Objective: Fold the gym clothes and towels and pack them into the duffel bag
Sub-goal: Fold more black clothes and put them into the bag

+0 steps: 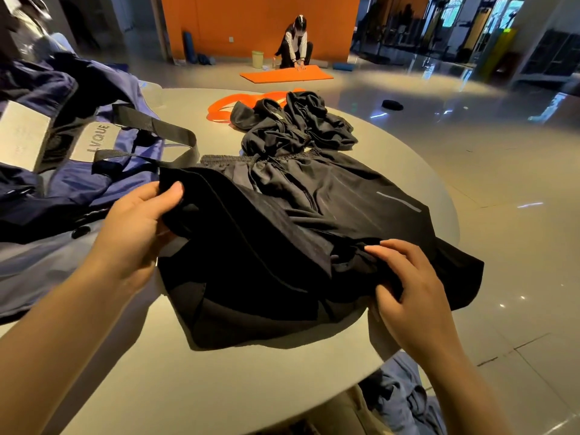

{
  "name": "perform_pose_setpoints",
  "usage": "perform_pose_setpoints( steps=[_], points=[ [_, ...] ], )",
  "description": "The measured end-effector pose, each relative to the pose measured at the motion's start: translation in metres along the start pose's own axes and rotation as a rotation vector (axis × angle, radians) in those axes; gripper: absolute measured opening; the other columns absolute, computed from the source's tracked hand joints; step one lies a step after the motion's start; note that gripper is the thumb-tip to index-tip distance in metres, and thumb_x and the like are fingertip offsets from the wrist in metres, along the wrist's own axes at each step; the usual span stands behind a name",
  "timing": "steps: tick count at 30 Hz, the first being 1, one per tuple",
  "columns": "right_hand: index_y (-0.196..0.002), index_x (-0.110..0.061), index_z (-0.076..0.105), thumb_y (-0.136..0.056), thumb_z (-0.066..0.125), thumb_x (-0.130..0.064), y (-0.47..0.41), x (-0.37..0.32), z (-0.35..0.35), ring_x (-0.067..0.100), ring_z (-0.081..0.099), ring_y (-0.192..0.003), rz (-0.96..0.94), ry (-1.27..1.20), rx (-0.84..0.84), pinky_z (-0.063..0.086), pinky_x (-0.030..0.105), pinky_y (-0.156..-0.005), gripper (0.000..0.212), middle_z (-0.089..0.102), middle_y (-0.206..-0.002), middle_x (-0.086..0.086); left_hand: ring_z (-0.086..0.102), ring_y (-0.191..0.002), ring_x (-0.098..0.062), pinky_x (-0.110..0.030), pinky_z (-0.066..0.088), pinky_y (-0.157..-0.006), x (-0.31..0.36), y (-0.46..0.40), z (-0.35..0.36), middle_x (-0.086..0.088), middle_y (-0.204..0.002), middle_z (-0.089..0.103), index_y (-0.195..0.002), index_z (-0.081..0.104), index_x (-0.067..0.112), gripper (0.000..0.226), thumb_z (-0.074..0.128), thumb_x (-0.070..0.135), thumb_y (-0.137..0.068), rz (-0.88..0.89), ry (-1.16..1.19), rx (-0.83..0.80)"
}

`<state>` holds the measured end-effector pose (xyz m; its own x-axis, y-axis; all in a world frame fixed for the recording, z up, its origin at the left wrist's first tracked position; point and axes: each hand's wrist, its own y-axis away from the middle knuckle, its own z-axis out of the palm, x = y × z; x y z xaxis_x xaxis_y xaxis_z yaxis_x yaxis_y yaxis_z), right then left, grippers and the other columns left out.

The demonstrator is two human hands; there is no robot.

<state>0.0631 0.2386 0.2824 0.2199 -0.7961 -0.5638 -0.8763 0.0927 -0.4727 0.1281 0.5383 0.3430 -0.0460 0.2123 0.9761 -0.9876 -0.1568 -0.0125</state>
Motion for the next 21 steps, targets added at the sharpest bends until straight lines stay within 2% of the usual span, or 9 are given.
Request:
perform_pose_setpoints(
  steps=[3,5,7,9,10,13,16,18,21],
  points=[
    [-0.124,-0.025,0.057,-0.077,0.050,-0.032,0.003,-0.021,0.000,0.015,0.043,-0.124,-0.110,-0.003,0.029,0.036,0.048,-0.104,0.048,0.048,-0.128,-0.006,0.067,-0.071,-0.001,-0.013,0.051,-0.058,-0.005,0.010,-0.001,0.010,-0.076,0.071,-0.089,0.067,0.020,0.010,0.057,0.021,-0.088,0.045,-0.042,-0.090],
    [-0.126,-0.025,0.055,-0.077,0.056,-0.038,0.003,-0.032,0.007,0.021,0.037,-0.133,-0.204,0.126,0.028,0.024,0.055,-0.111,0.051,0.045,-0.134,0.000,0.067,-0.074,-0.002,-0.013,0.051,-0.059,-0.007,0.012,-0.007,0.008,-0.080,0.071,-0.085,0.071,0.022,0.021,0.066,0.035,-0.069,0.069,-0.048,-0.121],
    [-0.127,-0.026,0.055,-0.071,0.070,-0.038,0.002,-0.037,0.016,0.032,0.026,-0.141,-0.230,0.317,0.008,0.012,0.063,-0.112,0.060,0.040,-0.142,0.007,0.067,-0.078,-0.004,-0.014,0.052,-0.062,-0.007,0.012,-0.013,0.006,-0.083,0.071,-0.086,0.073,0.023,0.031,0.068,0.040,-0.060,0.084,-0.042,-0.120],
    [-0.124,-0.023,0.059,-0.059,0.083,-0.028,-0.002,-0.038,0.022,0.040,0.020,-0.142,-0.220,0.462,0.003,0.009,0.070,-0.108,0.070,0.036,-0.146,0.014,0.068,-0.081,-0.006,-0.015,0.054,-0.066,-0.008,0.014,-0.019,0.005,-0.086,0.072,-0.089,0.073,0.023,0.031,0.067,0.039,-0.064,0.095,-0.037,-0.143],
    [-0.121,-0.023,0.062,-0.059,0.083,-0.024,-0.003,-0.040,0.023,0.042,0.019,-0.142,-0.250,0.492,0.020,0.009,0.072,-0.107,0.065,0.035,-0.147,0.015,0.068,-0.082,-0.006,-0.015,0.054,-0.067,-0.007,0.015,-0.021,0.004,-0.087,0.073,-0.089,0.075,0.024,0.031,0.069,0.041,-0.063,0.100,-0.040,-0.155],
    [-0.102,-0.022,0.070,-0.080,0.063,-0.024,-0.005,-0.046,0.027,0.038,0.030,-0.138,-0.466,0.448,0.104,0.012,0.073,-0.105,0.023,0.045,-0.142,0.010,0.069,-0.081,-0.006,-0.016,0.054,-0.071,-0.008,0.017,-0.029,0.004,-0.092,0.073,-0.092,0.075,0.030,0.053,0.081,0.061,-0.049,0.148,-0.106,-0.218],
    [-0.096,-0.021,0.072,-0.090,0.054,-0.028,-0.008,-0.042,0.018,0.028,0.046,-0.128,-0.477,0.242,0.153,0.021,0.067,-0.107,0.021,0.062,-0.124,0.006,0.068,-0.082,-0.001,-0.013,0.052,-0.073,-0.011,0.022,-0.037,0.010,-0.087,0.073,-0.088,0.076,0.036,0.059,0.081,0.072,-0.041,0.230,-0.179,-0.286],
    [-0.099,-0.021,0.071,-0.089,0.053,-0.029,-0.006,-0.032,0.006,0.020,0.052,-0.121,-0.480,0.168,0.099,0.024,0.063,-0.107,0.022,0.067,-0.113,0.000,0.067,-0.081,0.001,-0.014,0.052,-0.073,-0.010,0.033,-0.049,0.014,-0.083,0.072,-0.089,0.074,0.041,0.053,0.075,0.075,-0.049,0.278,-0.342,-0.408],
    [-0.096,-0.026,0.071,-0.086,0.051,-0.032,0.010,-0.012,-0.007,0.020,0.053,-0.122,-0.601,0.378,-0.102,0.022,0.064,-0.108,0.024,0.069,-0.108,-0.005,0.068,-0.091,-0.006,-0.022,0.052,-0.080,-0.011,0.055,-0.069,0.013,-0.095,0.072,-0.106,0.068,0.044,0.043,0.063,0.072,-0.073,0.326,-0.819,-0.756]
  ],
)
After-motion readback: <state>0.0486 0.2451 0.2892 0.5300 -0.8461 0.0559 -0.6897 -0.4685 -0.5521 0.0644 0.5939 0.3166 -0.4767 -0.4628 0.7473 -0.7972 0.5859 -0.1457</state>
